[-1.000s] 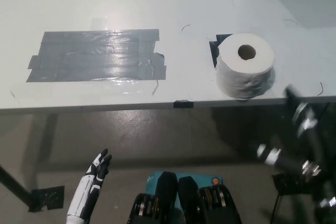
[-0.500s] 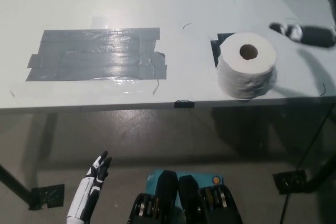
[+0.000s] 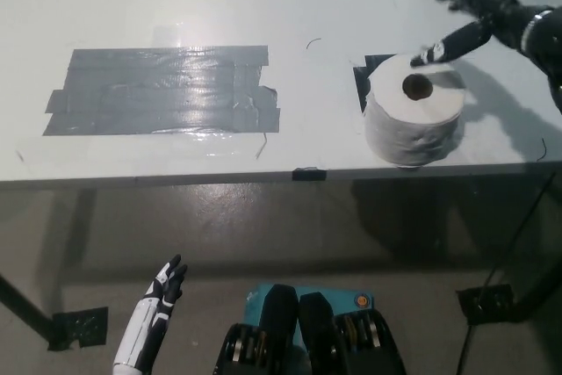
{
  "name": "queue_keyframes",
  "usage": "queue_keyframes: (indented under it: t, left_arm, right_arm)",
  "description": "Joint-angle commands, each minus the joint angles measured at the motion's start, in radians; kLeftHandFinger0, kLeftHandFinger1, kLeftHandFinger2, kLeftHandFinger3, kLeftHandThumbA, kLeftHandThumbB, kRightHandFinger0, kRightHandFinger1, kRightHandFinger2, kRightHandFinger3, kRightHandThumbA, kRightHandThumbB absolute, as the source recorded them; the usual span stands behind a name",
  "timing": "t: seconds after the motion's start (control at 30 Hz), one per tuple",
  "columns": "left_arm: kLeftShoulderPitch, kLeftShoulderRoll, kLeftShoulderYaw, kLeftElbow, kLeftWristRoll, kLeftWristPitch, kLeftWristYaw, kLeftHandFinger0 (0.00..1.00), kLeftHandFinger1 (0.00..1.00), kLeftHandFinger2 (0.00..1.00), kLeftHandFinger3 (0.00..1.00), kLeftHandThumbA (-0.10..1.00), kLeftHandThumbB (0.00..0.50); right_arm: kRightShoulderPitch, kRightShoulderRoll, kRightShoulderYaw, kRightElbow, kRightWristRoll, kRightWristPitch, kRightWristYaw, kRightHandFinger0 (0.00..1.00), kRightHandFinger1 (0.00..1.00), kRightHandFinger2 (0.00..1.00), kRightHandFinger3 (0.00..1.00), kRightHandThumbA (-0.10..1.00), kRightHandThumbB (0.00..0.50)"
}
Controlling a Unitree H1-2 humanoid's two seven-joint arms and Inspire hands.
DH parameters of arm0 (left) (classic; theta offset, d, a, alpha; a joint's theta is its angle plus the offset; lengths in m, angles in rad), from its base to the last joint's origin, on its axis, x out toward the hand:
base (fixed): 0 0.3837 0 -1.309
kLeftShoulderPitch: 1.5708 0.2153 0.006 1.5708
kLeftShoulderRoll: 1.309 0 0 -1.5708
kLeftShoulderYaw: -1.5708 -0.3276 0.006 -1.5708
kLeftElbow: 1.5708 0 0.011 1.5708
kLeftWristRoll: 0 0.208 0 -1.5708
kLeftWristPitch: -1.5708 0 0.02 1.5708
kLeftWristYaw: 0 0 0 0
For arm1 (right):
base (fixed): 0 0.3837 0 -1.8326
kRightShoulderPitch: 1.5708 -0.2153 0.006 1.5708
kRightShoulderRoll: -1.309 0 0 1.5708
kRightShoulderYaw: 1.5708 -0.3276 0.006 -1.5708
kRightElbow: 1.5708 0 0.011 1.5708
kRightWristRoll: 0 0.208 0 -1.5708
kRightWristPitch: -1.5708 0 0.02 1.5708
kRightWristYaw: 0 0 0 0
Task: A toilet paper roll is kept on the black spot on the desk infront of the robot and the robot inserts its right thumb into the hole in the centre to grab the roll. Then it passes the roll to a person.
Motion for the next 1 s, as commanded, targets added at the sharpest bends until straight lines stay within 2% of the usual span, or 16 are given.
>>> queue_keyframes:
  t: [0.0, 0.07, 0.13, 0.2, 0.27, 0.33, 0.47, 0.57, 0.67, 0.8, 0.83, 0.87, 0.97]
  left_arm:
    - [-0.014, 0.006, -0.002, -0.029, 0.026, -0.062, 0.017, 1.0, 1.0, 1.0, 1.0, 1.0, 0.151]
    - [-0.016, 0.007, -0.002, -0.031, 0.023, -0.063, 0.015, 1.0, 1.0, 1.0, 1.0, 1.0, 0.151]
    - [-0.015, 0.008, -0.002, -0.035, 0.02, -0.063, 0.011, 1.0, 1.0, 1.0, 1.0, 1.0, 0.142]
    - [-0.016, 0.009, -0.002, -0.034, 0.021, -0.064, 0.01, 1.0, 1.0, 1.0, 1.0, 1.0, 0.144]
    - [-0.016, 0.009, -0.002, -0.036, 0.022, -0.061, 0.011, 1.0, 1.0, 1.0, 1.0, 1.0, 0.151]
    - [-0.016, 0.008, -0.003, -0.041, 0.023, -0.057, 0.01, 1.0, 1.0, 1.0, 1.0, 1.0, 0.158]
    - [-0.018, 0.008, -0.003, -0.044, 0.022, -0.06, 0.009, 1.0, 1.0, 1.0, 1.0, 1.0, 0.136]
    - [-0.019, 0.01, -0.002, -0.043, 0.023, -0.062, 0.007, 1.0, 1.0, 1.0, 1.0, 1.0, 0.135]
    - [-0.02, 0.011, -0.002, -0.042, 0.023, -0.063, 0.006, 1.0, 1.0, 1.0, 1.0, 1.0, 0.136]
    - [-0.029, 0.008, -0.001, -0.039, 0.017, -0.063, 0.004, 1.0, 1.0, 1.0, 1.0, 1.0, 0.124]
    - [-0.029, 0.008, -0.001, -0.039, 0.019, -0.063, 0.005, 1.0, 1.0, 1.0, 1.0, 1.0, 0.119]
    - [-0.03, 0.008, -0.002, -0.038, 0.023, -0.064, 0.007, 1.0, 1.0, 1.0, 1.0, 1.0, 0.12]
    - [-0.032, 0.007, -0.003, -0.038, 0.02, -0.063, 0.003, 1.0, 1.0, 1.0, 1.0, 1.0, 0.14]
  right_arm:
    - [-0.314, 0.011, 0.166, 0.261, -0.125, 0.034, 0.379, 1.0, 1.0, 1.0, 1.0, 1.0, 0.388]
    - [-0.329, 0.02, 0.185, 0.29, -0.122, 0.011, 0.398, 1.0, 1.0, 1.0, 1.0, 1.0, 0.387]
    - [-0.35, 0.039, 0.213, 0.324, -0.134, 0.017, 0.417, 1.0, 1.0, 1.0, 1.0, 0.96, 0.418]
    - [-0.355, 0.044, 0.223, 0.341, -0.131, 0.008, 0.428, 1.0, 1.0, 1.0, 1.0, 0.95, 0.417]
    - [-0.352, 0.044, 0.238, 0.344, -0.137, -0.039, 0.428, 1.0, 1.0, 1.0, 1.0, 1.0, 0.391]
    - [-0.356, 0.048, 0.252, 0.355, -0.145, -0.052, 0.429, 1.0, 1.0, 1.0, 1.0, 1.0, 0.372]
    - [-0.354, 0.056, 0.247, 0.375, -0.141, -0.045, 0.412, 1.0, 1.0, 1.0, 1.0, 1.0, 0.381]
    - [-0.351, 0.061, 0.239, 0.387, -0.149, -0.042, 0.404, 1.0, 1.0, 1.0, 1.0, 1.0, 0.408]
    - [-0.348, 0.069, 0.228, 0.397, -0.155, -0.055, 0.398, 1.0, 1.0, 1.0, 1.0, 1.0, 0.396]
    - [-0.357, 0.085, 0.225, 0.425, -0.177, -0.043, 0.372, 1.0, 1.0, 1.0, 1.0, 0.98, 0.423]
    - [-0.357, 0.088, 0.224, 0.43, -0.18, -0.046, 0.37, 1.0, 1.0, 1.0, 1.0, 0.97, 0.408]
    - [-0.355, 0.098, 0.213, 0.45, -0.172, -0.058, 0.37, 1.0, 1.0, 1.0, 1.0, 0.92, 0.349]
    - [-0.364, 0.115, 0.22, 0.504, -0.187, -0.064, 0.403, 1.0, 1.0, 1.0, 1.0, 0.93, 0.35]
